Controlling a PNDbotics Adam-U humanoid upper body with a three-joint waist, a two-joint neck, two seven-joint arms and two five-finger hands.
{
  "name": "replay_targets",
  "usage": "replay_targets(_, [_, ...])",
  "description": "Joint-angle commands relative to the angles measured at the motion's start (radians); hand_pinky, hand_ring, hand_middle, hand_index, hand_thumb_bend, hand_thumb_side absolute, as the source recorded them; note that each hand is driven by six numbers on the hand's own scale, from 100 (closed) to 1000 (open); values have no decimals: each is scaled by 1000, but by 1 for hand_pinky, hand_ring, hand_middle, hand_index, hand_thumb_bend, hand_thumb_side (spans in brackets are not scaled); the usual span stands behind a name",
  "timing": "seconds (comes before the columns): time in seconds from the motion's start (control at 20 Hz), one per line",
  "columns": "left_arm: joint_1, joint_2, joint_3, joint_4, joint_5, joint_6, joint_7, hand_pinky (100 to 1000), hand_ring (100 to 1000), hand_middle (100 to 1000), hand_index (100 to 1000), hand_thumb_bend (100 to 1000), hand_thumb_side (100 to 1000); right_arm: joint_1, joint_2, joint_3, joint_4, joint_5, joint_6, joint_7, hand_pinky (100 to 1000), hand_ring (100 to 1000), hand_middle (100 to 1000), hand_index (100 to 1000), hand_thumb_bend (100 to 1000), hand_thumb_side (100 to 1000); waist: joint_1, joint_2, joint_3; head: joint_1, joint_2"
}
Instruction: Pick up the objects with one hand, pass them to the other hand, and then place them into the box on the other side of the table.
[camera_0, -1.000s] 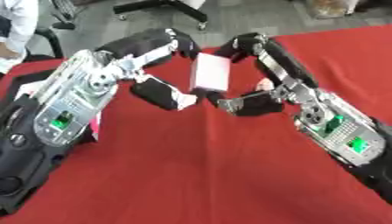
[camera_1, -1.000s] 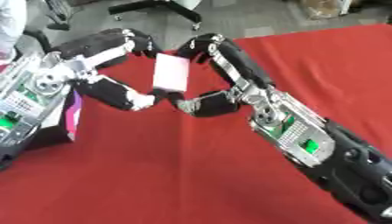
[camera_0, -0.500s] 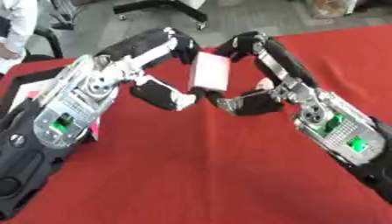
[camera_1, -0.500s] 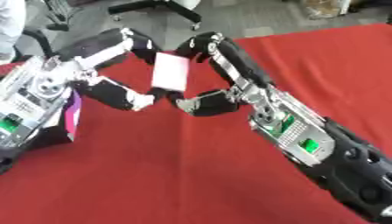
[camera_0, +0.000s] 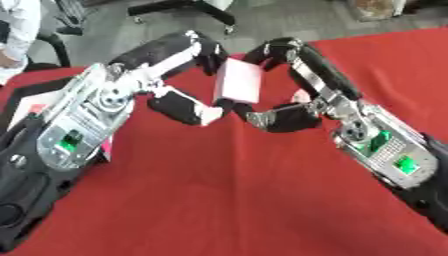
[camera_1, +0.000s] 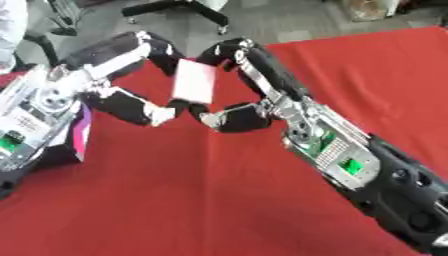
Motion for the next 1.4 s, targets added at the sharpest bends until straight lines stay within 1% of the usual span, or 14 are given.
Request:
replay_targets(0.05, [-21, 8, 16, -14, -16, 6, -6, 749, 626, 472, 433, 117, 100, -11, -11, -6, -12, 27, 4, 10, 714, 773, 625, 786, 547, 273, 6, -8, 0, -2, 6])
replay_targets(0.1, [-21, 9, 16, -14, -22, 7, -9, 748, 625, 469, 432, 125, 100, -11, -11, -6, -12, 35, 6, 12, 718, 779, 636, 802, 551, 296, 6, -8, 0, -1, 6])
replay_targets(0.15, [-21, 9, 17, -14, -28, 8, -13, 747, 625, 469, 432, 127, 100, -11, -10, -7, -12, 43, 8, 14, 718, 780, 638, 804, 551, 299, 6, -8, 0, -1, 6])
replay_targets(0.2, [-21, 9, 18, -15, -33, 10, -17, 746, 623, 464, 430, 139, 100, -10, -10, -8, -12, 50, 11, 14, 721, 787, 651, 826, 553, 330, 5, -8, 0, 0, 6])
replay_targets(0.45, [-14, 21, 27, -23, -54, 15, -31, 744, 622, 457, 430, 167, 100, -5, -11, -9, -12, 74, 26, 17, 725, 797, 672, 850, 556, 383, 5, -8, 2, 2, 6])
replay_targets(0.65, [-5, 60, 42, -33, -63, 19, -39, 744, 622, 459, 430, 186, 100, 3, -14, -12, -12, 82, 42, 13, 721, 798, 673, 849, 552, 371, 5, -9, 4, 1, 6])
replay_targets(0.9, [22, 131, 83, -50, -51, 40, -27, 745, 622, 459, 431, 175, 100, 8, -19, -15, -12, 72, 55, -1, 717, 795, 669, 843, 559, 345, 5, -9, 8, -3, 6])
replay_targets(1.1, [52, 189, 112, -49, -42, 58, -8, 746, 623, 459, 432, 180, 100, 11, -24, -19, -12, 65, 58, -10, 717, 794, 668, 841, 557, 334, 5, -9, 11, -3, 6])
replay_targets(1.4, [103, 275, 152, -27, -44, 68, 28, 748, 624, 461, 434, 194, 100, 15, -29, -22, -12, 66, 56, -13, 720, 793, 667, 838, 560, 326, 4, -7, 14, 3, 6])
